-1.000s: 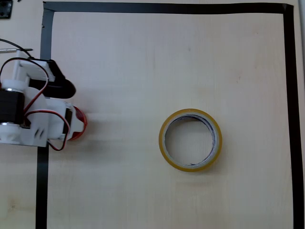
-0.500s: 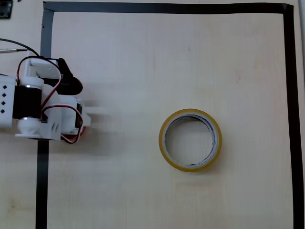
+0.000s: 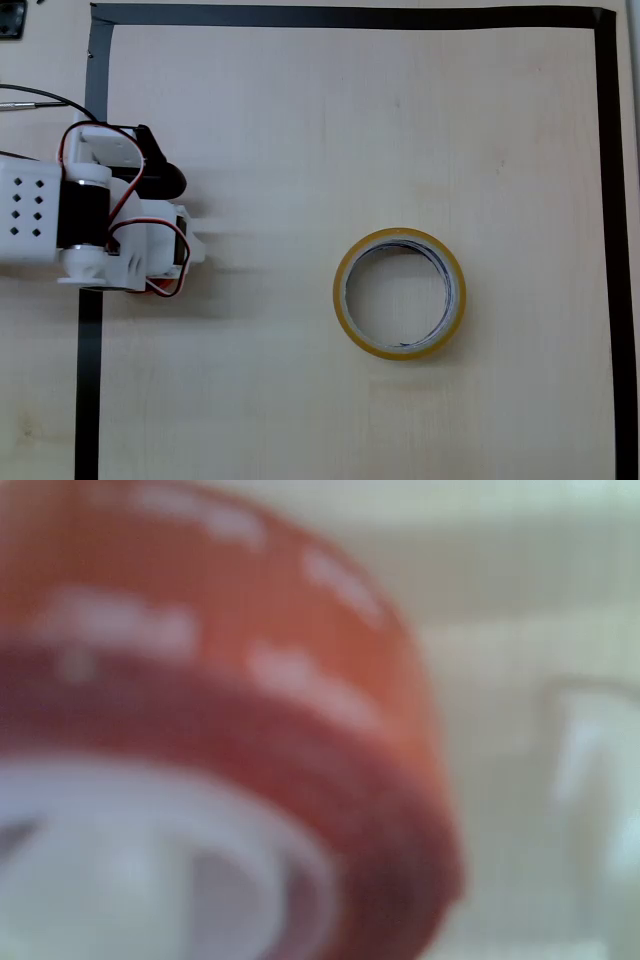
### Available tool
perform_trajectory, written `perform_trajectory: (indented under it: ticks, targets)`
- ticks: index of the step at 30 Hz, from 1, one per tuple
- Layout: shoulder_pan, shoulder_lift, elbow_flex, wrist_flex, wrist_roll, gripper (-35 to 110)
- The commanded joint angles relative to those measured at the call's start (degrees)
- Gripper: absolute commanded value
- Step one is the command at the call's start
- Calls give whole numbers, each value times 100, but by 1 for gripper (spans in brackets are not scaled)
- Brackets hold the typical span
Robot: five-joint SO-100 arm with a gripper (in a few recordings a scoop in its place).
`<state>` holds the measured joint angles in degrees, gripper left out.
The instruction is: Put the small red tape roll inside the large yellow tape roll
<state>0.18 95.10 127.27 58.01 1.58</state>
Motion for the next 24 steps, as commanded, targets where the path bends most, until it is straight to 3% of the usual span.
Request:
perform_trajectory:
  ticks: [1, 11, 20, 24]
  targets:
    - [-70, 35, 35, 0, -44, 0]
    - [-299, 132, 123, 114, -35, 0]
    - [-220, 923, -1846, 2188, -44, 0]
    - [-123, 475, -3173, 2777, -44, 0]
